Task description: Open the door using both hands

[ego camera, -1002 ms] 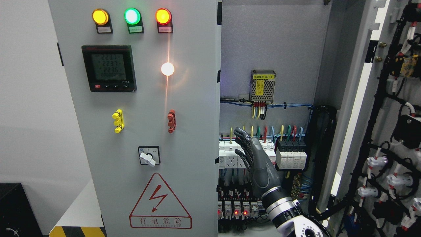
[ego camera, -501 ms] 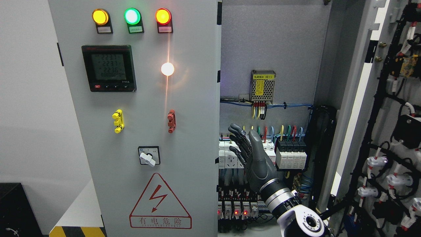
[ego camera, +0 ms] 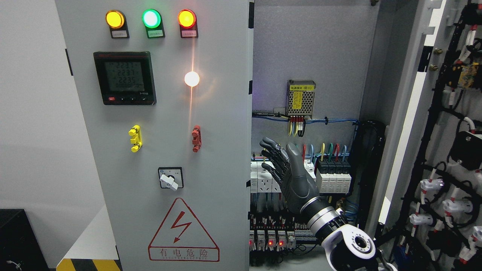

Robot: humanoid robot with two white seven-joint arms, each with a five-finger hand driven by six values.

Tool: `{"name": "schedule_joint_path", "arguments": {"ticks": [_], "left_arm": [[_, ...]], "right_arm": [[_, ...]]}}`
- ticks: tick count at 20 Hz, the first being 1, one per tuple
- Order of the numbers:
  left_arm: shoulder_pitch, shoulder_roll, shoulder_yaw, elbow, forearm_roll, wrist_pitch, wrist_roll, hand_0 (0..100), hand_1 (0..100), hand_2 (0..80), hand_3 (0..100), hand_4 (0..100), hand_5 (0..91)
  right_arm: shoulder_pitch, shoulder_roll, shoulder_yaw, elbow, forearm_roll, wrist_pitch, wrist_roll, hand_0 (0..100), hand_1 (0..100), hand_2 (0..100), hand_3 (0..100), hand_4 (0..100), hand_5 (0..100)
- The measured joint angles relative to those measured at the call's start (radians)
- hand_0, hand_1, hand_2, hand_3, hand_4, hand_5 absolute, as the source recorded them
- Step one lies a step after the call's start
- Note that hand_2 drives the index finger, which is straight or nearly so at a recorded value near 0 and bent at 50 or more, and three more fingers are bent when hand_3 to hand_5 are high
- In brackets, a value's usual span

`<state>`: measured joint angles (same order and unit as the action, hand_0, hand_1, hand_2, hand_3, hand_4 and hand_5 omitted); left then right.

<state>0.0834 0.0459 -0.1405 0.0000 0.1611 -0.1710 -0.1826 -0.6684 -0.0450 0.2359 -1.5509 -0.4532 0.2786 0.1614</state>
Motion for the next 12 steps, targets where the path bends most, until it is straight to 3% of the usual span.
{"name": "schedule_joint_path", "arguments": {"ticks": [12], "left_arm": [[0.000,-0.001,-0.001,0.000,-0.001,0.000,0.000,0,0,0.0,0,0,0.0]], "right_arm": [[-0.026,-0.011,-0.004,0.036,-0.027,0.000,0.078,0,0,0,0,0,0]]}}
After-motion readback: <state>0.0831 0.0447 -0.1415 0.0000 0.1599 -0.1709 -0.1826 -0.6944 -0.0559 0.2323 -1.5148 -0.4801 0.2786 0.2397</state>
